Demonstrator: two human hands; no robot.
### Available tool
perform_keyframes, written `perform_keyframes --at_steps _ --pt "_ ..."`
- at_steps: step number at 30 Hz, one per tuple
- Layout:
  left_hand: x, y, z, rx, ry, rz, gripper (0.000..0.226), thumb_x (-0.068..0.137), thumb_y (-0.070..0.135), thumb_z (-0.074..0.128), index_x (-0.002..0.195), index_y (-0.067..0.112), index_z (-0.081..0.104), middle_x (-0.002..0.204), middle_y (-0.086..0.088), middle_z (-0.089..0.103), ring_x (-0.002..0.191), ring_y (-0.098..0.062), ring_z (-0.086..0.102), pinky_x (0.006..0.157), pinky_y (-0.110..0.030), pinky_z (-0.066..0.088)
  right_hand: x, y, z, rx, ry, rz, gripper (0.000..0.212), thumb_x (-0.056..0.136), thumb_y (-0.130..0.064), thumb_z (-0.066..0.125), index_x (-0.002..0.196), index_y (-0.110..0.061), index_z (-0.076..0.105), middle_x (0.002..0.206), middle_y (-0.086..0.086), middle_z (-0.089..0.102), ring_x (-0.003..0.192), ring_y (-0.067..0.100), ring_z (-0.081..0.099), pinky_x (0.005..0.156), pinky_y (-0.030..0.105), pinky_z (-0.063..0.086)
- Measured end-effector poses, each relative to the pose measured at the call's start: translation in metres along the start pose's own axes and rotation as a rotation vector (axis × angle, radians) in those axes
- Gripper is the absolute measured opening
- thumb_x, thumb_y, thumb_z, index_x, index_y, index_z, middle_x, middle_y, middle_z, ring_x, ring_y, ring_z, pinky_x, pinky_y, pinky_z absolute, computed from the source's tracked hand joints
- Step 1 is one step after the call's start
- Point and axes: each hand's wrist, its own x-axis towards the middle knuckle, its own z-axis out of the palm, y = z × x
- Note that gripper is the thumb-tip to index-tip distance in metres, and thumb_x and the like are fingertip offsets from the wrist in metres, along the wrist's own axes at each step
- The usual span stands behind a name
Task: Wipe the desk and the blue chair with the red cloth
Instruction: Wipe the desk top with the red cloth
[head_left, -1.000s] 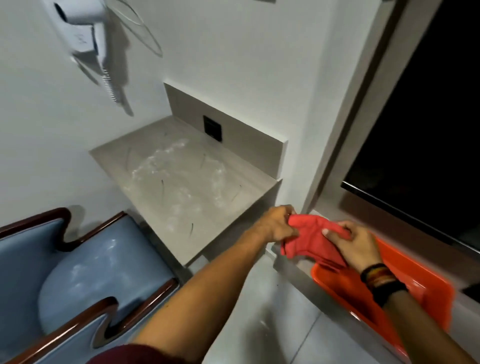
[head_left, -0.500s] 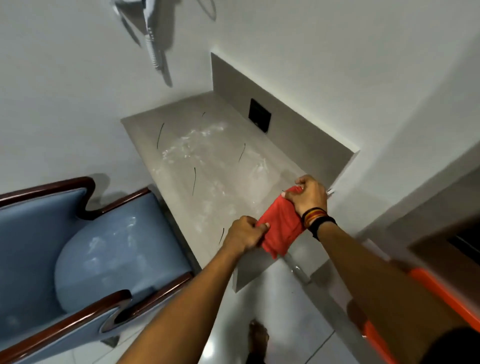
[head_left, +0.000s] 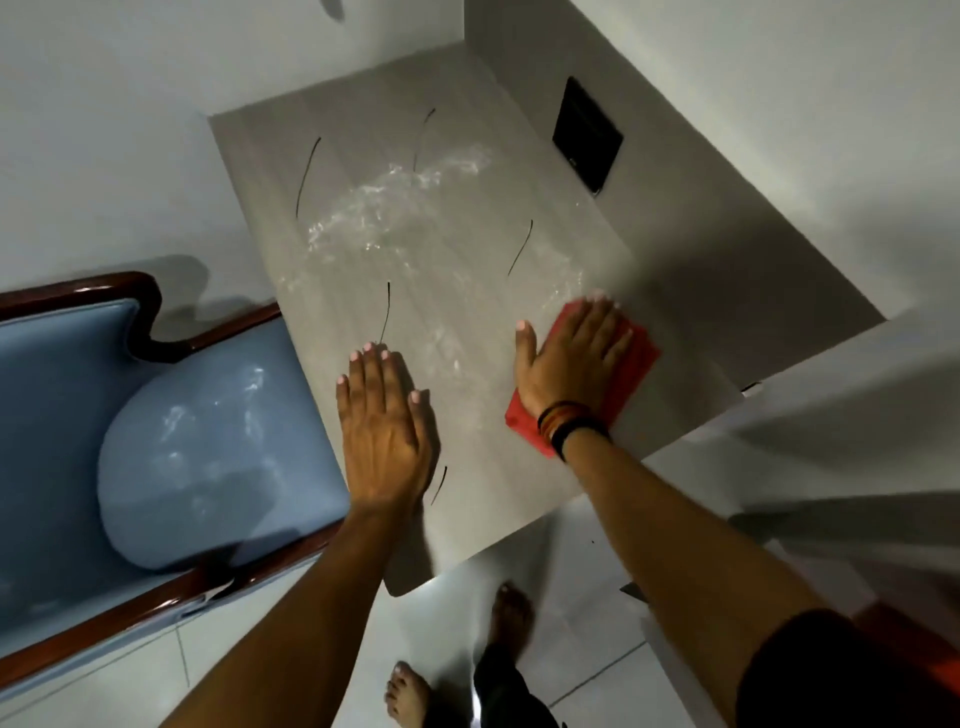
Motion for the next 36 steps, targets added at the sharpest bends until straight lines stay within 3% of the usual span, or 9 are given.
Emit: perform_keyframes --at_steps 6,10,14,18,21,25,28,32,36 --pt "0.001 -0.011 0.008 -0.015 -0.001 -0.068 0.066 0.111 0.037 0.018 0.166 0.001 0.01 0.176 -0.018 0.004 0.164 -0.027 -0.004 0.133 -0.049 0.0 0.087 0.026 -0.015 -0.065 -0.013 -0.232 0.085 0.099 -0.062 0.024 0.161 -0.004 0.024 0.168 0.018 0.024 0.157 0.033 0.02 0.128 0.057 0.008" --pt "0.003 -0.012 0.011 -0.002 -0.004 -0.1 0.065 0.111 0.032 0.02 0.164 -0.005 0.017 0.174 -0.023 0.01 0.163 -0.032 0.002 0.132 -0.051 0.003 0.024 0.064 -0.03 -0.11 0.008 -0.126 0.083 0.102 -0.063 0.01 0.162 -0.006 0.02 0.169 0.018 0.024 0.158 0.032 0.019 0.128 0.055 0.013" --pt "0.003 -0.011 0.012 0.011 -0.002 -0.097 0.063 0.11 0.029 0.023 0.163 -0.006 0.02 0.172 -0.026 0.014 0.163 -0.035 0.007 0.132 -0.053 0.007 -0.043 0.024 -0.004 -0.121 0.024 -0.062 0.087 0.102 -0.064 0.008 0.162 0.0 0.013 0.17 0.021 0.014 0.159 0.036 0.011 0.129 0.055 0.005" --pt "0.004 -0.013 0.012 0.012 0.004 -0.083 0.064 0.11 0.03 0.023 0.163 -0.006 0.02 0.173 -0.025 0.014 0.163 -0.034 0.007 0.133 -0.05 0.005 0.038 0.016 -0.013 -0.079 -0.064 -0.247 0.079 0.103 -0.058 0.016 0.162 -0.005 0.022 0.17 0.015 0.021 0.158 0.03 0.017 0.13 0.05 0.007" --pt "0.004 -0.011 0.009 0.004 0.003 -0.081 0.065 0.109 0.03 0.022 0.163 -0.006 0.019 0.173 -0.025 0.013 0.163 -0.033 0.006 0.133 -0.049 0.005 0.063 0.047 -0.026 -0.098 -0.032 -0.208 0.075 0.104 -0.056 0.016 0.162 -0.009 0.023 0.169 0.012 0.025 0.158 0.026 0.019 0.13 0.049 0.009" --pt "0.005 -0.007 0.008 0.002 0.023 -0.086 0.064 0.109 0.028 0.024 0.161 -0.007 0.023 0.171 -0.027 0.018 0.162 -0.037 0.012 0.132 -0.052 0.008 -0.021 0.058 -0.022 -0.088 0.038 0.021 0.079 0.104 -0.058 0.016 0.163 -0.005 0.015 0.17 0.017 0.018 0.159 0.032 0.015 0.129 0.054 0.01" --pt "0.004 -0.007 0.009 0.017 0.02 -0.092 0.064 0.108 0.028 0.024 0.161 -0.008 0.023 0.17 -0.028 0.019 0.162 -0.038 0.013 0.132 -0.053 0.009 -0.069 0.014 -0.005 -0.107 0.049 -0.009 0.084 0.103 -0.062 0.016 0.161 -0.001 0.018 0.168 0.022 0.02 0.158 0.036 0.017 0.13 0.052 0.004" --pt "0.005 -0.009 0.011 0.013 0.025 -0.088 0.065 0.108 0.03 0.023 0.162 -0.007 0.022 0.171 -0.027 0.017 0.162 -0.036 0.011 0.133 -0.051 0.007 0.0 -0.025 -0.002 -0.056 -0.034 -0.211 0.078 0.103 -0.056 0.02 0.161 -0.003 0.023 0.169 0.018 0.022 0.158 0.032 0.018 0.13 0.049 0.003" --pt "0.007 -0.011 0.001 -0.048 0.006 -0.071 0.066 0.108 0.032 0.021 0.161 -0.006 0.025 0.171 -0.025 0.021 0.162 -0.034 0.013 0.133 -0.048 0.008 0.039 -0.004 -0.014 0.006 -0.039 -0.095 0.073 0.104 -0.052 0.022 0.16 -0.005 0.027 0.168 0.015 0.028 0.157 0.03 0.021 0.13 0.049 0.009"
